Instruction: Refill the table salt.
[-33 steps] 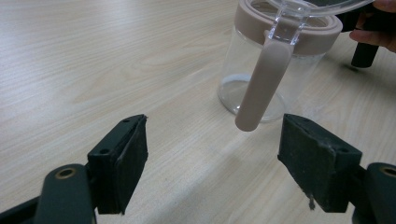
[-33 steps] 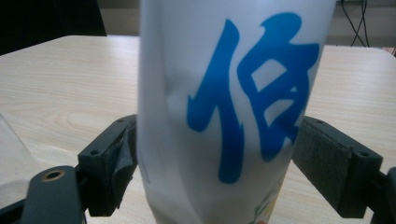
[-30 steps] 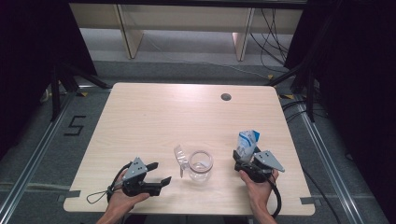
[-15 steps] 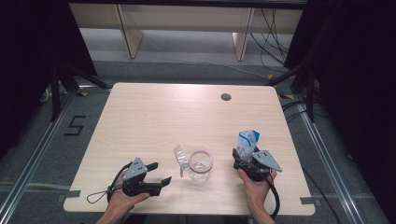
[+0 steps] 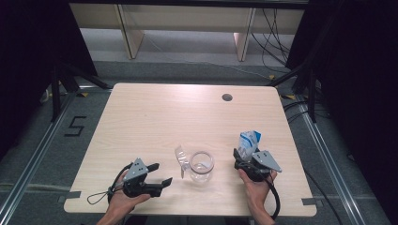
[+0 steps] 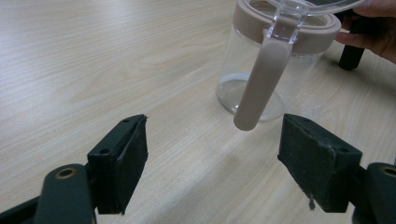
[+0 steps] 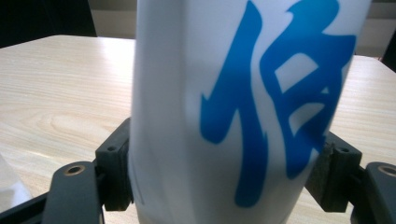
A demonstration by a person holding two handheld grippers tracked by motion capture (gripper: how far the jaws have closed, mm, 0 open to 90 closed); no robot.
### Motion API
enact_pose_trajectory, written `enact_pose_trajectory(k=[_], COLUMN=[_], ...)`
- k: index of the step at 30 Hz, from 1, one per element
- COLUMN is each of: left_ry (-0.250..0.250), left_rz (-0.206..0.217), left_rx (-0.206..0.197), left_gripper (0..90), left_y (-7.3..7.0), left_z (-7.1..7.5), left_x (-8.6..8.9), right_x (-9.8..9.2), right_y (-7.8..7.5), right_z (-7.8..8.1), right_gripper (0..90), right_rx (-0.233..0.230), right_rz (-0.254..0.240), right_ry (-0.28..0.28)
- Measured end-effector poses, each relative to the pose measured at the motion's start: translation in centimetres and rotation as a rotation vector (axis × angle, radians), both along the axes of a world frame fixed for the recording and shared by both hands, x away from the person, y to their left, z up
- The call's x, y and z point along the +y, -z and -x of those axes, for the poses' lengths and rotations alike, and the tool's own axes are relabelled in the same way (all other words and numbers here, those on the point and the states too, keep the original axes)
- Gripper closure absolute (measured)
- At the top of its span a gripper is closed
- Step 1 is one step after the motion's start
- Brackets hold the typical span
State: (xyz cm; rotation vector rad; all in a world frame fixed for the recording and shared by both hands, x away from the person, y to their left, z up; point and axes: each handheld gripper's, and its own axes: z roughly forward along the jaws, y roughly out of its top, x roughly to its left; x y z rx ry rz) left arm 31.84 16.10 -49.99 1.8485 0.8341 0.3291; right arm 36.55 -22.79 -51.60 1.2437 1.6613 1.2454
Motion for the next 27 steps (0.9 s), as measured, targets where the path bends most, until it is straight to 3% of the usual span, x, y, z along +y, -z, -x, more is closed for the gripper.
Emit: enact_pose_trajectory(k=[3,8,13,20,27], left_ry=[-0.001,0.001,0.001,0.002,0.002], left_rz=[0.001,-0.001,-0.001,-0.002,-0.002], left_rx=[0.000,0.000,-0.001,0.000,0.000], left_gripper=[23.4,23.4,23.4,23.4,23.4], left_y=[0.00,0.00,0.00,0.00,0.00], left_z=[0.00,0.01,0.01,0.03,0.03], left_x=[-0.01,-0.01,-0.01,-0.02,-0.01], right_x=[0.11,0.19,0.28,0.30,0.03], right_y=[-0.06,-0.06,-0.03,0.01,-0.18], right_z=[0.06,-0.07,-0.13,-0.24,-0.28], right_gripper=[26.9,27.6,29.6,36.9,40.5], right_rx=[0.009,0.010,0.014,0.014,0.025], right_rz=[-0.019,0.004,-0.005,0.022,0.018], right_ry=[-0.011,-0.008,-0.011,-0.007,-0.040])
